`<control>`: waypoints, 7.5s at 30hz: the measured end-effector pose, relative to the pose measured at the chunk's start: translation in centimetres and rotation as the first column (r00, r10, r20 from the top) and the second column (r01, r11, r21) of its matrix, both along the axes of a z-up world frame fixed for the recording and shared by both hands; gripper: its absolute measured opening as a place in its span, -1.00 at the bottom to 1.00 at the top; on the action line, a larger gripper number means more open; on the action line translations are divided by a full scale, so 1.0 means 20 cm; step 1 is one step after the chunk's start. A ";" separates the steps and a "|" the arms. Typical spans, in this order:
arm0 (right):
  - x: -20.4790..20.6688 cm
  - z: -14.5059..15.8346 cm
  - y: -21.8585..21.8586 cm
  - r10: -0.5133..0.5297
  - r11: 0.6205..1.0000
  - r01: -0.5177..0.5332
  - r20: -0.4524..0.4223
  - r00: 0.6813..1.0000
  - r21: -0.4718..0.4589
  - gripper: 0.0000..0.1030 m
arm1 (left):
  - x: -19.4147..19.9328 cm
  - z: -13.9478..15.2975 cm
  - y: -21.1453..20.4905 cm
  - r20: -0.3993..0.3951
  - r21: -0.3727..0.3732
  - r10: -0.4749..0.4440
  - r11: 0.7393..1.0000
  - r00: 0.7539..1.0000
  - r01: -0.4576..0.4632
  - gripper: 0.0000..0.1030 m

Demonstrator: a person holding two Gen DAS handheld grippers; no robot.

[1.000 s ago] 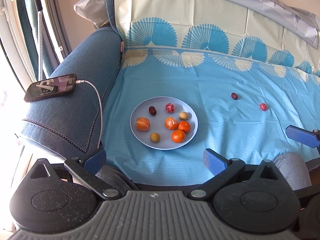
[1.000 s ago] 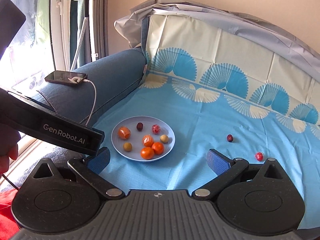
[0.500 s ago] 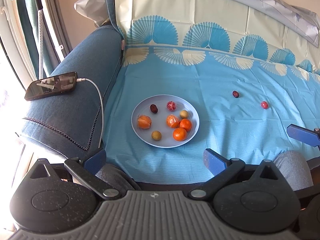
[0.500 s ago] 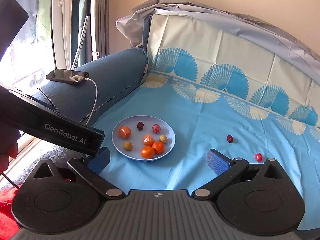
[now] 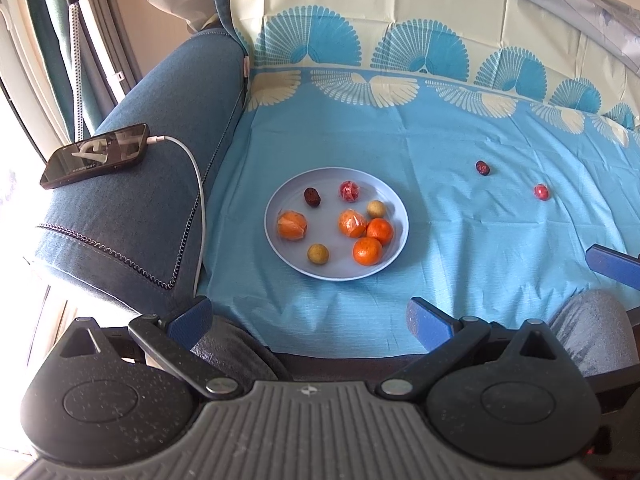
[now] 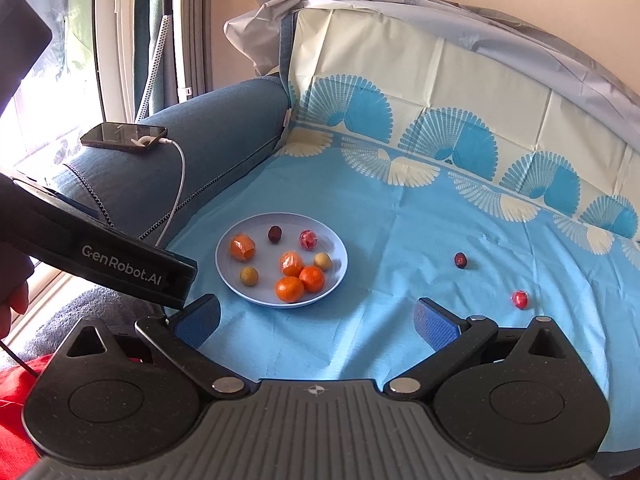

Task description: Organize fruits

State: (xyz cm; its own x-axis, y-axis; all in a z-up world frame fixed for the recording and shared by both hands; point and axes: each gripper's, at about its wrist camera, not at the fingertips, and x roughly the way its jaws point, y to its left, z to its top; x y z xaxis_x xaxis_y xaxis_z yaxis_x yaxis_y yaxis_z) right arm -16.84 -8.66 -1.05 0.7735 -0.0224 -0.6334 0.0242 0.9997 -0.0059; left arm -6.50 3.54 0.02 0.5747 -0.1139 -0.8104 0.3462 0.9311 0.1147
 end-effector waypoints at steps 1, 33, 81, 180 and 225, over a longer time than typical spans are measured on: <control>0.01 -0.01 -0.01 -0.006 1.000 0.006 -0.004 1.000 0.004 0.98 | 0.01 -0.01 -0.01 -0.003 0.005 -0.001 1.000 1.000 0.001 0.99; 0.61 -0.78 -1.30 -0.621 0.783 0.622 -0.042 0.782 -0.001 0.98 | 0.85 -0.59 -1.39 -0.087 0.007 -0.286 0.958 0.954 0.288 0.99; -0.02 -0.11 -0.69 -0.329 0.929 0.315 0.044 0.943 0.193 -0.39 | 0.24 0.03 -0.34 -0.012 -0.004 -0.121 0.993 0.993 0.121 -0.56; 0.64 -0.31 -0.04 0.020 0.999 -0.016 -0.094 0.995 0.051 -0.39 | 0.68 -0.26 0.03 -0.113 -0.077 0.013 0.997 0.994 -0.022 -0.56; 0.32 -0.18 0.02 -0.017 1.000 0.015 -0.099 0.995 -0.028 0.98 | 0.29 -0.14 0.11 -0.073 0.004 0.098 0.995 0.993 -0.098 0.99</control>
